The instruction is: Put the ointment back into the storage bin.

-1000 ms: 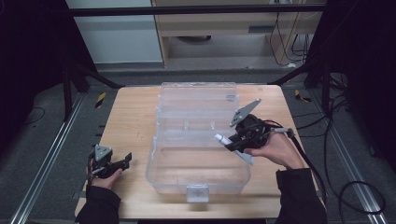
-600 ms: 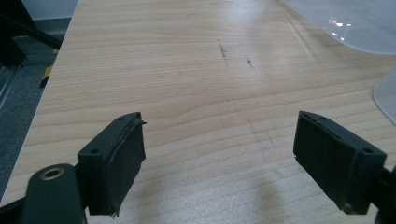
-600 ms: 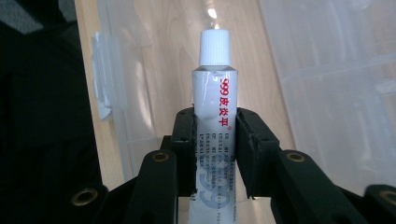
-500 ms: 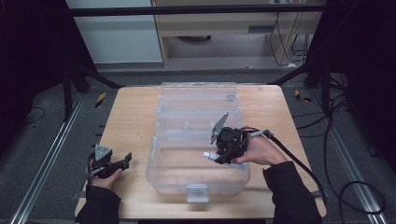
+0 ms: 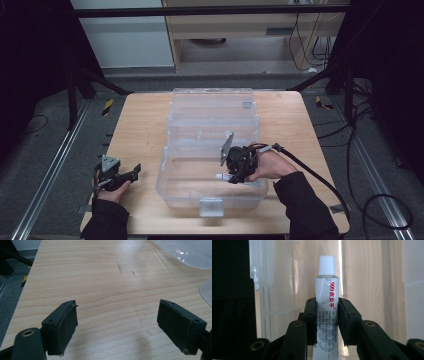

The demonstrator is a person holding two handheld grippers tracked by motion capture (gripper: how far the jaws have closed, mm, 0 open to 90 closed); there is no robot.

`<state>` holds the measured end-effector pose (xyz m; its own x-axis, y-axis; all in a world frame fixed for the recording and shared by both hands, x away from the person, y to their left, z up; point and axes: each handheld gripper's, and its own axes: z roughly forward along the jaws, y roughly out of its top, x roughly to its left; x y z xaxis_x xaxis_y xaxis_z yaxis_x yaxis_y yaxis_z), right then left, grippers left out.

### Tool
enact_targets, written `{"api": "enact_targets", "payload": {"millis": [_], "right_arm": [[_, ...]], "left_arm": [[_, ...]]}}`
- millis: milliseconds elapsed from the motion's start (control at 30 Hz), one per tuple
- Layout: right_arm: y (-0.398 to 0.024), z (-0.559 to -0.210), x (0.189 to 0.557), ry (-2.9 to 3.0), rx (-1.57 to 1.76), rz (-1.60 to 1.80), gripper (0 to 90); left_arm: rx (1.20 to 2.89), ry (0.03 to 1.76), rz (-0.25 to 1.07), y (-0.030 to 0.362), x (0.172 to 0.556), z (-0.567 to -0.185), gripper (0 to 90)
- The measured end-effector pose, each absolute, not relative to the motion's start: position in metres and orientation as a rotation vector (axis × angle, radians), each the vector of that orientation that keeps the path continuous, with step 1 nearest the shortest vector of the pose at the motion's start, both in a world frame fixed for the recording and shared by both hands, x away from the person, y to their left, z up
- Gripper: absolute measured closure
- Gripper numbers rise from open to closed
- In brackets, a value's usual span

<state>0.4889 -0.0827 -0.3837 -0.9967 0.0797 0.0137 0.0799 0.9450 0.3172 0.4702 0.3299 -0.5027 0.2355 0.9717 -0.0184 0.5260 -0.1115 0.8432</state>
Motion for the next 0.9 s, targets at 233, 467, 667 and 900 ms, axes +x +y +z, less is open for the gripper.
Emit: {"api": "enact_targets", "payload": {"millis": [233, 467, 667, 900], "right_arm": [[-0.081, -0.398, 0.488, -3.108, -0.047, -0.462, 69.8], [-0.080, -0.413, 0.487, -3.096, -0.035, -0.411, 69.8], [-0.079, -0.426, 0.488, -3.096, -0.048, -0.374, 69.6], [-0.076, -0.434, 0.487, -3.095, -0.042, -0.349, 69.6]], "left_arm": [[1.750, 1.391, 0.742, 0.330, 0.470, -0.503, 16.0], [1.752, 1.391, 0.740, 0.330, 0.470, -0.503, 16.0], [1.752, 1.390, 0.742, 0.330, 0.470, -0.503, 16.0], [1.753, 1.389, 0.741, 0.330, 0.470, -0.503, 16.0]]}}
